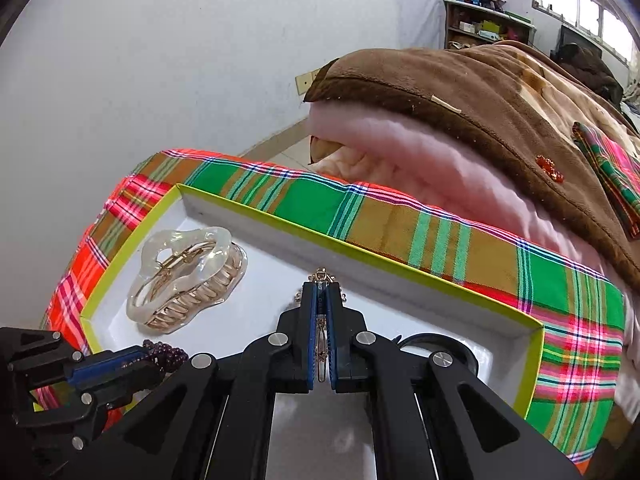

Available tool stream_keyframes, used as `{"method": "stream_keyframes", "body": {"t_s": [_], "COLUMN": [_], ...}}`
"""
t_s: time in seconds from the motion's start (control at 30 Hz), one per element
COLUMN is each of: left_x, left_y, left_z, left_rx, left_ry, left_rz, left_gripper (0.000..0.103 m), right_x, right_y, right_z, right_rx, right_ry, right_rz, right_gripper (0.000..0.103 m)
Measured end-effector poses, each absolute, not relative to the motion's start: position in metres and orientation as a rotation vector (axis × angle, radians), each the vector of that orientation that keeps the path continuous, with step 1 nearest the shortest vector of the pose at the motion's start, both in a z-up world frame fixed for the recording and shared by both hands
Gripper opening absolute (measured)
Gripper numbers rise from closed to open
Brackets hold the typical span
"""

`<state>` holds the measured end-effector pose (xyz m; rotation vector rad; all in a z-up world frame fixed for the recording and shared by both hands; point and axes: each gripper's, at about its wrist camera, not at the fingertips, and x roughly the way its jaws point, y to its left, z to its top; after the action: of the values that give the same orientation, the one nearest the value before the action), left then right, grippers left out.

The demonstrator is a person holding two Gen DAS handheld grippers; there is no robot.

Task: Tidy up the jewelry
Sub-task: 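Carry the gold brooch with the right tool while the left tool carries the beaded bracelet into the box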

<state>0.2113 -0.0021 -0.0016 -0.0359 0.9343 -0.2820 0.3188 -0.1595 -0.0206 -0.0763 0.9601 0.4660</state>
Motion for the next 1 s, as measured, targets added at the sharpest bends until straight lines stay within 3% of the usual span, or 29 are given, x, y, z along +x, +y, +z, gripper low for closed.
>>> {"method": "stream_keyframes", "body": {"t_s": [0.7,0.8,1.0], "left_x": [0.215,0.2147,0.2143], "left_y": [-0.0021,-0.0019,-0.0016], "left_z": [-0.0114,-0.0115,-0.0115], "left_rx": [-0.046,-0.047,-0.049], "left_ry": [0.961,0.964,0.968], "left_rz": [-0.276,-0.273,-0.27], "left_gripper": [0.006,0.007,0.011], "right_x": [0.3217,0.3211,0.3194], "right_y": [-0.1621,-0.1626,-0.1641], "right_z": [-0.025,-0.0243,-0.0227], "right_rx": [-0.071,-0.07,-0.063], "right_ry": [0.962,0.96,0.956], "right_rz": [0.453,0.448,0.439], "right_gripper": [0.005,0.011,0.015]}}
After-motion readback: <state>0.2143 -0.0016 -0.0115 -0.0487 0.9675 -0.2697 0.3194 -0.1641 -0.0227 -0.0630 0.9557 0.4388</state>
